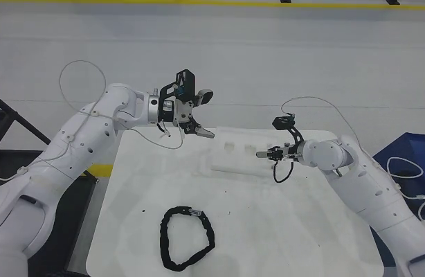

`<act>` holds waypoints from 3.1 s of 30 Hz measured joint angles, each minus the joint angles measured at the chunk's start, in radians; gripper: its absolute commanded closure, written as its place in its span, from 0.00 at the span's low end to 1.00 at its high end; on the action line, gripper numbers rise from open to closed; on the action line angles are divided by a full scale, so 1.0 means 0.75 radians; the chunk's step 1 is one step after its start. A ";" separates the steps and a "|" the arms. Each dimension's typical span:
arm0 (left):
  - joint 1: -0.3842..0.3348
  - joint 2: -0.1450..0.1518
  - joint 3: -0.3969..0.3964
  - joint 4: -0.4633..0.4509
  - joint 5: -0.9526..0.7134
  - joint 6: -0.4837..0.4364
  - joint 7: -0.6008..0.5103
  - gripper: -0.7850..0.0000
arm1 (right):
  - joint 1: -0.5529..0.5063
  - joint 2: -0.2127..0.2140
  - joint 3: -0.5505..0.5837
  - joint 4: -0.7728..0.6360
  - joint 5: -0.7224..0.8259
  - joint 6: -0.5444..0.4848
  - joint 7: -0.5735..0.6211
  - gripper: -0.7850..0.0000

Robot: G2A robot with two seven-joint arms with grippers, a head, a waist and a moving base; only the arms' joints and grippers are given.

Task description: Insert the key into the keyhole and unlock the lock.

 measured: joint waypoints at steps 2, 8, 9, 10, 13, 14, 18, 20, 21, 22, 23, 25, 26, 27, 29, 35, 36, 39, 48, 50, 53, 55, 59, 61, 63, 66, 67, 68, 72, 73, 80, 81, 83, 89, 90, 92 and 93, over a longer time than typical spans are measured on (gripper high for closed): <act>0.000 0.000 0.000 0.000 0.000 0.000 0.000 0.00 | 0.001 -0.001 -0.001 0.001 0.000 -0.002 0.000 0.00; 0.000 0.000 0.000 0.000 0.000 0.000 0.000 0.00 | 0.001 -0.001 -0.001 0.000 0.002 -0.003 0.001 0.00; 0.000 0.000 0.000 0.000 0.000 0.000 0.000 0.00 | 0.001 -0.001 -0.001 0.000 0.002 -0.003 0.001 0.00; 0.000 0.000 0.000 0.000 0.000 0.000 0.000 0.00 | 0.001 -0.001 -0.001 0.000 0.002 -0.003 0.001 0.00; 0.000 0.000 0.000 0.000 0.000 0.000 0.000 0.00 | 0.001 -0.001 -0.001 0.000 0.002 -0.003 0.001 0.00; 0.000 0.000 0.000 0.000 0.000 0.000 0.000 0.00 | 0.001 -0.001 -0.001 0.000 0.002 -0.003 0.001 0.00; 0.000 0.000 0.000 0.000 0.000 0.000 0.000 0.00 | -0.010 -0.002 -0.006 -0.001 -0.025 0.039 0.001 0.00; 0.000 0.000 0.000 0.000 0.000 0.000 0.000 0.00 | -0.010 -0.005 -0.014 -0.007 -0.036 0.072 0.037 0.00; 0.000 0.000 0.000 0.000 0.000 0.000 0.000 0.00 | -0.005 -0.008 -0.020 -0.007 -0.051 0.097 0.063 0.00; 0.000 0.000 0.000 0.000 0.000 0.000 0.000 0.00 | -0.002 -0.010 -0.026 -0.009 -0.064 0.121 0.078 0.00; 0.000 0.000 0.000 0.000 0.000 0.000 0.000 0.00 | 0.000 -0.013 -0.032 -0.012 -0.078 0.144 0.090 0.00; 0.000 0.000 0.000 0.000 0.000 0.000 0.000 0.00 | 0.004 -0.020 -0.049 -0.017 -0.108 0.210 0.113 0.00; 0.000 0.000 0.000 0.000 0.000 0.000 0.000 0.00 | 0.004 -0.023 -0.054 -0.018 -0.110 0.234 0.123 0.00; 0.000 0.000 0.000 0.000 0.000 0.000 0.000 0.00 | 0.005 -0.028 -0.059 -0.015 -0.108 0.262 0.137 0.00; 0.000 0.000 0.000 0.000 0.000 0.000 0.000 0.00 | 0.008 -0.035 -0.070 -0.009 -0.112 0.294 0.146 0.00; 0.000 0.000 0.000 0.000 0.000 0.000 0.000 0.00 | 0.017 -0.066 -0.105 0.042 -0.117 0.320 0.107 0.00; 0.000 0.000 0.000 0.000 0.000 0.000 0.000 0.00 | 0.021 -0.072 -0.111 0.053 -0.117 0.323 0.102 0.00; 0.000 0.000 0.000 0.000 0.000 0.000 0.000 0.00 | 0.031 -0.088 -0.133 0.063 -0.135 0.341 0.104 0.04; 0.000 0.000 0.000 0.000 0.000 0.000 0.000 0.00 | 0.062 -0.127 -0.179 0.106 -0.182 0.429 0.150 0.30; 0.000 0.000 0.000 0.000 0.000 0.000 0.000 0.00 | 0.068 -0.133 -0.181 0.120 -0.186 0.444 0.159 0.33; 0.000 0.000 0.000 0.000 0.000 0.000 0.000 0.00 | 0.075 -0.142 -0.181 0.143 -0.188 0.455 0.169 0.42; 0.000 0.000 0.000 0.000 0.000 0.000 0.000 0.00 | 0.077 -0.146 -0.180 0.154 -0.191 0.460 0.174 0.50; 0.000 0.000 0.000 0.000 0.000 0.000 0.000 0.00 | 0.076 -0.154 -0.177 0.169 -0.198 0.472 0.179 0.52; 0.000 0.000 0.000 0.000 0.000 0.000 0.000 0.00 | 0.075 -0.158 -0.175 0.176 -0.199 0.475 0.179 0.55; 0.000 0.000 0.000 0.000 0.000 0.000 0.000 0.00 | 0.074 -0.163 -0.175 0.185 -0.200 0.478 0.177 0.58; 0.000 0.000 0.000 0.000 0.000 0.000 0.000 0.00 | 0.076 -0.172 -0.176 0.200 -0.203 0.480 0.174 0.59; 0.000 0.000 0.000 0.000 0.000 0.000 0.000 0.00 | 0.077 -0.174 -0.176 0.204 -0.204 0.479 0.172 0.60; 0.000 0.000 0.000 0.000 0.000 0.000 0.000 0.00 | 0.077 -0.177 -0.176 0.208 -0.204 0.476 0.171 0.61; 0.000 0.000 0.000 0.000 0.000 0.000 0.000 0.00 | 0.079 -0.186 -0.179 0.225 -0.218 0.470 0.171 0.72; 0.000 0.000 0.000 0.000 0.000 0.000 0.000 0.00 | 0.079 -0.188 -0.179 0.229 -0.220 0.470 0.171 0.73; 0.000 0.000 0.000 0.000 0.000 0.000 0.000 0.00 | 0.079 -0.203 -0.177 0.253 -0.230 0.477 0.174 0.78; 0.000 0.000 0.000 0.000 0.000 0.000 0.000 0.00 | 0.080 -0.206 -0.178 0.257 -0.232 0.479 0.175 0.79; 0.000 0.000 0.000 0.000 0.000 0.000 0.000 0.00 | 0.081 -0.211 -0.178 0.269 -0.232 0.480 0.174 0.85; 0.000 0.000 0.000 0.000 0.000 0.000 0.000 0.00 | 0.094 -0.235 -0.183 0.342 -0.211 0.468 0.161 0.93; 0.000 0.000 0.000 0.000 0.000 0.000 0.000 0.00 | 0.097 -0.240 -0.186 0.354 -0.211 0.467 0.159 0.94; 0.000 0.000 0.000 0.000 0.000 0.000 0.000 0.00 | 0.102 -0.248 -0.189 0.371 -0.213 0.471 0.155 1.00; 0.000 0.000 0.000 0.000 0.000 0.000 0.000 0.00 | 0.105 -0.252 -0.190 0.382 -0.214 0.476 0.151 1.00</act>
